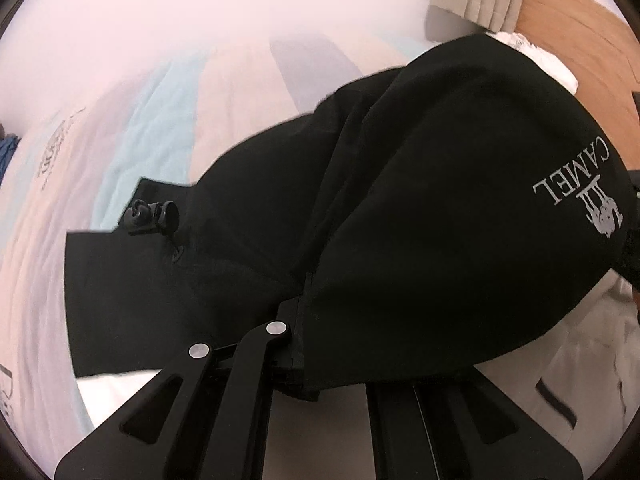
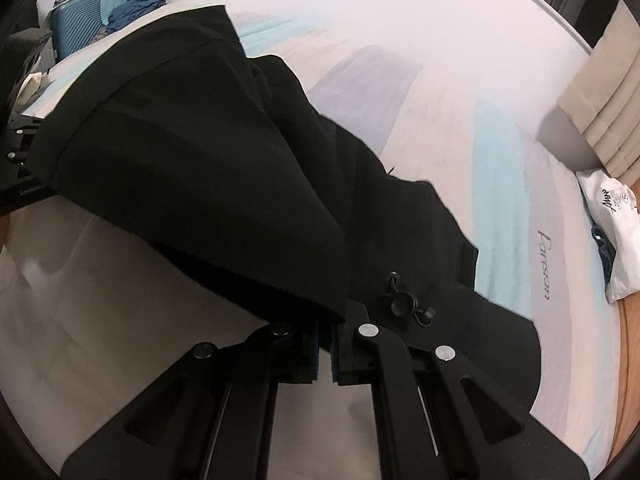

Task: Fold large clothes
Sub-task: 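Lift the hem with both grippers and fold it over toward the hood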

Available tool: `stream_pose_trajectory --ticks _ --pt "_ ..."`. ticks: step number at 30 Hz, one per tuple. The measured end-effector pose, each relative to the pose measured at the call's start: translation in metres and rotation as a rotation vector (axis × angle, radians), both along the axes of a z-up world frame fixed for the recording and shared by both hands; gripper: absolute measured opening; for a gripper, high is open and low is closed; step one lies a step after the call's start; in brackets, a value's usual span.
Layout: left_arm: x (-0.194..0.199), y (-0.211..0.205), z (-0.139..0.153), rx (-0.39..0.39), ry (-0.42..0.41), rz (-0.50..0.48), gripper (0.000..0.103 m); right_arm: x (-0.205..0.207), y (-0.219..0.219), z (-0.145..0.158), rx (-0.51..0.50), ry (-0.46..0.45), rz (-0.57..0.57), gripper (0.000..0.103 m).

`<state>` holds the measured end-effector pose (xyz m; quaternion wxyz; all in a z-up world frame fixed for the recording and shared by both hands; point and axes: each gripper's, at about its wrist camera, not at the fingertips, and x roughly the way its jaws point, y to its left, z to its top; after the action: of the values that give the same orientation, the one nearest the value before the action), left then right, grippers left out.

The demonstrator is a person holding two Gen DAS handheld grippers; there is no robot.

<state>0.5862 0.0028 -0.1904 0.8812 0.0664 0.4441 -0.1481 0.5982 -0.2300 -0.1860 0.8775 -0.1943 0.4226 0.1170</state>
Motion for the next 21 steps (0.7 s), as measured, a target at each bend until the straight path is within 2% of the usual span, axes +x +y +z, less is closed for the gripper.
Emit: stream_pose_trajectory --ticks 12,21 --pt "-0.001 0.005 -0.029 -0.011 0.033 0.018 0.003 -0.018 0.012 -0.043 0.005 0.039 -0.016 0.003" --pt "-0.012 0.006 -0.041 -0.011 0.030 0.024 0.003 -0.011 0.011 -0.053 0.007 0.028 -0.032 0.003"
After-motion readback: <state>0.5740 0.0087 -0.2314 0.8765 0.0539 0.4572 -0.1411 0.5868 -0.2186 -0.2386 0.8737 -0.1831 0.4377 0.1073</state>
